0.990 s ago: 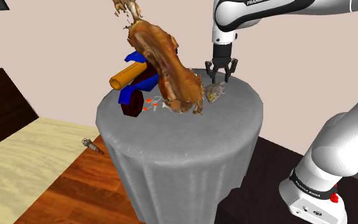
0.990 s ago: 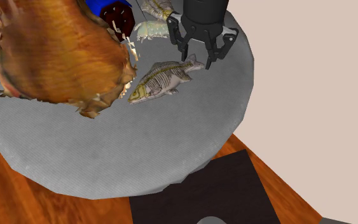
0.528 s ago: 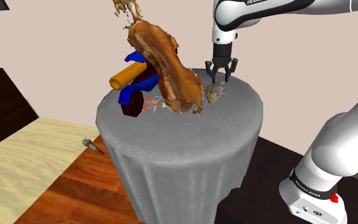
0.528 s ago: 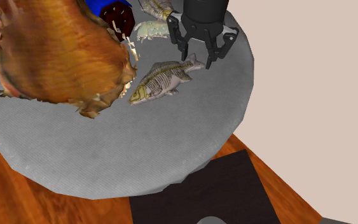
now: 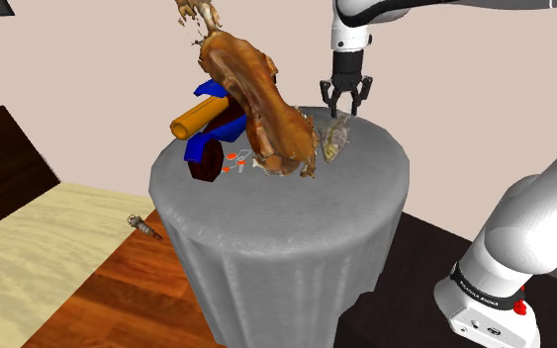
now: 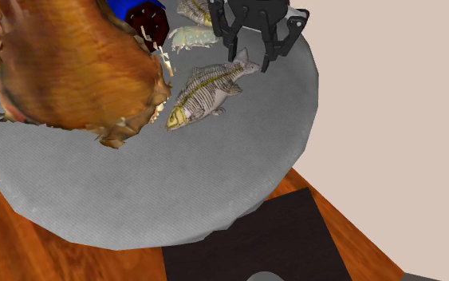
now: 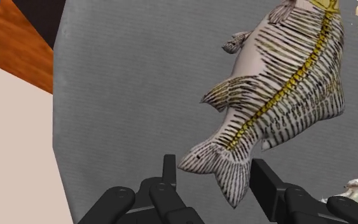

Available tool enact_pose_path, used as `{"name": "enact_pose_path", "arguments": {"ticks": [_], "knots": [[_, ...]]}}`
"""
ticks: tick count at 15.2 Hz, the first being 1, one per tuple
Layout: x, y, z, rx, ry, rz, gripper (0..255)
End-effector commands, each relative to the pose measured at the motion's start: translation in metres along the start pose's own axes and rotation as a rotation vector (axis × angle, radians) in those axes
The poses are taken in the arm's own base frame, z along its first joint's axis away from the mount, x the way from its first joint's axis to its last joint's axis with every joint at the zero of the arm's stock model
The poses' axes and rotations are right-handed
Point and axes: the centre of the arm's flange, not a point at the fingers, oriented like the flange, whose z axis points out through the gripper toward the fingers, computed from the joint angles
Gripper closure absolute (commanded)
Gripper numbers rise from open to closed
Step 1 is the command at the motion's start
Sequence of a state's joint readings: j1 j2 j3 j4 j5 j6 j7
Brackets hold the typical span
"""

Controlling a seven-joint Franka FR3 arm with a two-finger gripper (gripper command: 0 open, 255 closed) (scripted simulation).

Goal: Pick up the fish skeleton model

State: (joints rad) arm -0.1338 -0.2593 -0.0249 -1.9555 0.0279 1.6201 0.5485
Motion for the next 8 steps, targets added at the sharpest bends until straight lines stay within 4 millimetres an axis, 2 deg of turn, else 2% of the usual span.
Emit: {"name": "enact_pose_path", "arguments": {"ticks": [1, 6, 8], "knots": [[-0.001, -0.001, -0.011, 0.000, 0.000, 0.000, 255], [-0.003, 0.000, -0.037, 0.000, 0.000, 0.000, 255], [-0.003, 0.000, -0.038, 0.000, 0.000, 0.000, 255]]}}
